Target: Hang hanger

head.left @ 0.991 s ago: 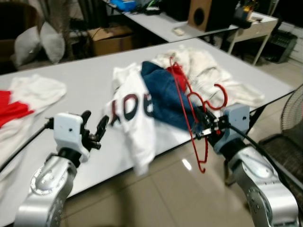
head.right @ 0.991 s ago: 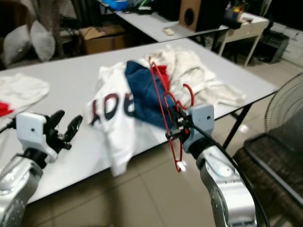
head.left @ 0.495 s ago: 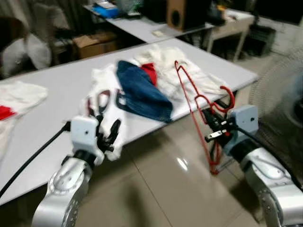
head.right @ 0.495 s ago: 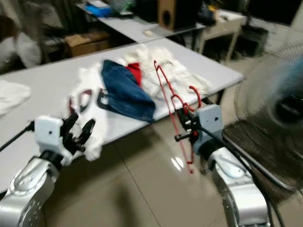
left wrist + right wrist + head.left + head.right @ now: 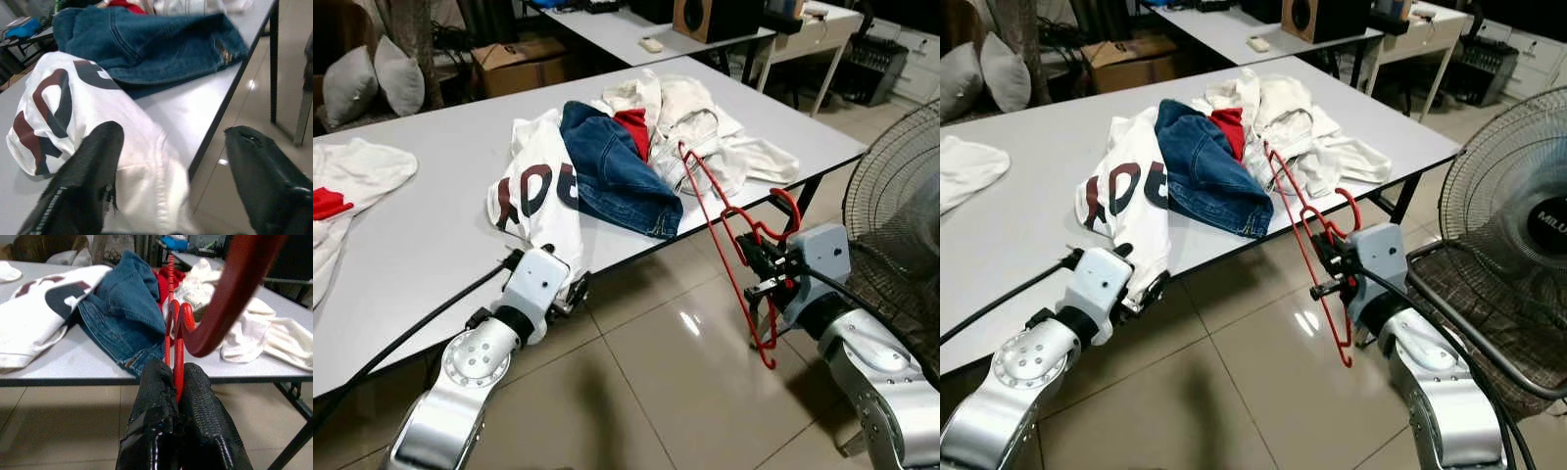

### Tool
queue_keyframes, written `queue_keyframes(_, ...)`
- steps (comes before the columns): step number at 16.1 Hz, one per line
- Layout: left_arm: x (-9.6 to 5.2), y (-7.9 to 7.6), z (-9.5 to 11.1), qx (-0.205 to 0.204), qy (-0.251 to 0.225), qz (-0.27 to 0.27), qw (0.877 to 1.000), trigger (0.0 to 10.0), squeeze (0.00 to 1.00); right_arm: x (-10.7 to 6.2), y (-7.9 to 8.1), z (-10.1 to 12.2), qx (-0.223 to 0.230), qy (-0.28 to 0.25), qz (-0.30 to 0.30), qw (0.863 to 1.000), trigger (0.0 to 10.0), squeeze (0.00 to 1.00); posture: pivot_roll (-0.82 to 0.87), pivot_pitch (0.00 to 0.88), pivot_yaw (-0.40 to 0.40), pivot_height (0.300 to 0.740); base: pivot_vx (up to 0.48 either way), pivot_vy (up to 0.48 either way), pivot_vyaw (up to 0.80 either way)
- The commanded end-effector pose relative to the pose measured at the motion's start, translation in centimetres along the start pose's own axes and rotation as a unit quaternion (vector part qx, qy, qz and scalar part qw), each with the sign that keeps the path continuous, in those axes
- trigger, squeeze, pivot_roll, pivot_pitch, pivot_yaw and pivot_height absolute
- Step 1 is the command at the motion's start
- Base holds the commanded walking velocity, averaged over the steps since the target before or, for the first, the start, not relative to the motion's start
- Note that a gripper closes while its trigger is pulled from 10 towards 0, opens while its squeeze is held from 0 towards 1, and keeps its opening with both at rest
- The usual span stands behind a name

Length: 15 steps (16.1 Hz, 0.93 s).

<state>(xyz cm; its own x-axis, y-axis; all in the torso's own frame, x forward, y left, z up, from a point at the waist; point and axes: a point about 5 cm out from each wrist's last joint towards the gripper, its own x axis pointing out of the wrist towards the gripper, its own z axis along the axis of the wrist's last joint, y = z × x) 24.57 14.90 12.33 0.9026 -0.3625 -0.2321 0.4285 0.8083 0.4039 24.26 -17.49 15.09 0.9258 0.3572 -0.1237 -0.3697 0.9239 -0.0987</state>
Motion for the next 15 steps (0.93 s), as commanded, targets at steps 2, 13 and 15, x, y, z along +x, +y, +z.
queue_keyframes(2,0.5,-0.6,-0.5,0.049,0.007,-0.039,0.998,10.0,0.0,-0.4,-0.7,-0.2,-0.018,0.003,-0.002,1.0,10.0,0.0,-0.15,0.012,0.035,0.74,0.0,0.0,0.0)
queue_keyframes(13,2.6,-0.8,-2.4,0.191,0.043,-0.076,0.978,0.0,0.0,-0.2,-1.0,-0.2,-0.037,-0.004,-0.01,0.999,10.0,0.0,-0.18,0.0,0.058,0.74,0.0,0.0,0.0)
queue_keyframes(15,2.9,-0.2,-3.2,0.206,0.064,-0.053,0.975,0.0,0.0,-0.1,-0.9,-0.2,-0.038,-0.006,-0.008,0.999,10.0,0.0,-0.18,0.0,0.061,0.74,0.0,0.0,0.0)
